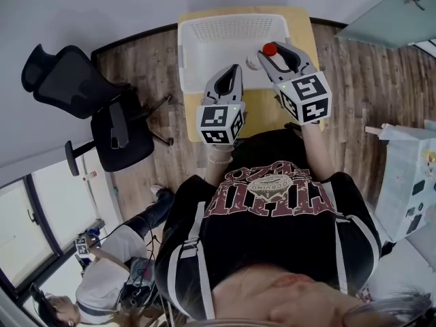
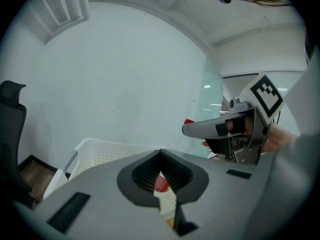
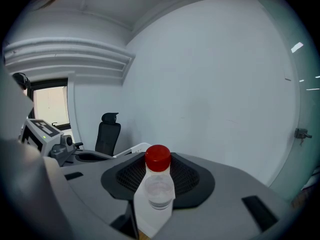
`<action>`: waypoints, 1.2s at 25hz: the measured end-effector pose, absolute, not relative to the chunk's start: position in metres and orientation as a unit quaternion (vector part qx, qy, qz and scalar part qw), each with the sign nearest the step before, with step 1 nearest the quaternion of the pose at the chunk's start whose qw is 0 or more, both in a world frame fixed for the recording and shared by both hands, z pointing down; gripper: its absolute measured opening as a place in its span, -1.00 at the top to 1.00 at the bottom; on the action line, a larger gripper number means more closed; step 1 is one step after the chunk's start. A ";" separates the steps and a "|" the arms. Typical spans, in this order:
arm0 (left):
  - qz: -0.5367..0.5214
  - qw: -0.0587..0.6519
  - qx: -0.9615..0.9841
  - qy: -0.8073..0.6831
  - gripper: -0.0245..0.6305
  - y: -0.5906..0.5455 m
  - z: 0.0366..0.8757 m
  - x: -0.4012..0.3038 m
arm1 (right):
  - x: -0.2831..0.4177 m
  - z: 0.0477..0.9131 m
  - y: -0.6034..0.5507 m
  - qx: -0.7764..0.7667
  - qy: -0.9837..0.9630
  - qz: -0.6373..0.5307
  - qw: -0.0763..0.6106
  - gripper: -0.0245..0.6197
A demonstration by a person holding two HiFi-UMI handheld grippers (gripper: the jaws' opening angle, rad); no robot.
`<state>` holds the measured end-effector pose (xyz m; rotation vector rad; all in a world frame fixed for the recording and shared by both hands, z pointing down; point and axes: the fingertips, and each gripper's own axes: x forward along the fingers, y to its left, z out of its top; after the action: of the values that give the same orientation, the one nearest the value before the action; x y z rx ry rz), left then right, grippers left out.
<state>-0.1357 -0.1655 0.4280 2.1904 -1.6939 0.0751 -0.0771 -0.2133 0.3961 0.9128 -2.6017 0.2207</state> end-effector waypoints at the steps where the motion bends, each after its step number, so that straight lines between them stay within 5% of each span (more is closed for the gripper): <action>1: 0.027 0.185 0.778 -0.600 0.78 -0.165 0.428 -0.134 | -0.075 0.394 -0.212 0.325 -0.924 0.077 0.185 0.43; 30: 0.035 0.182 0.797 -0.575 0.78 -0.172 0.425 -0.097 | -0.026 0.323 -0.207 0.353 -0.928 0.045 0.114 0.43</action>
<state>-0.0967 -0.1718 0.4250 2.2495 -1.6241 0.0990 -0.0260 -0.2069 0.3234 1.0348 -2.7190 0.1309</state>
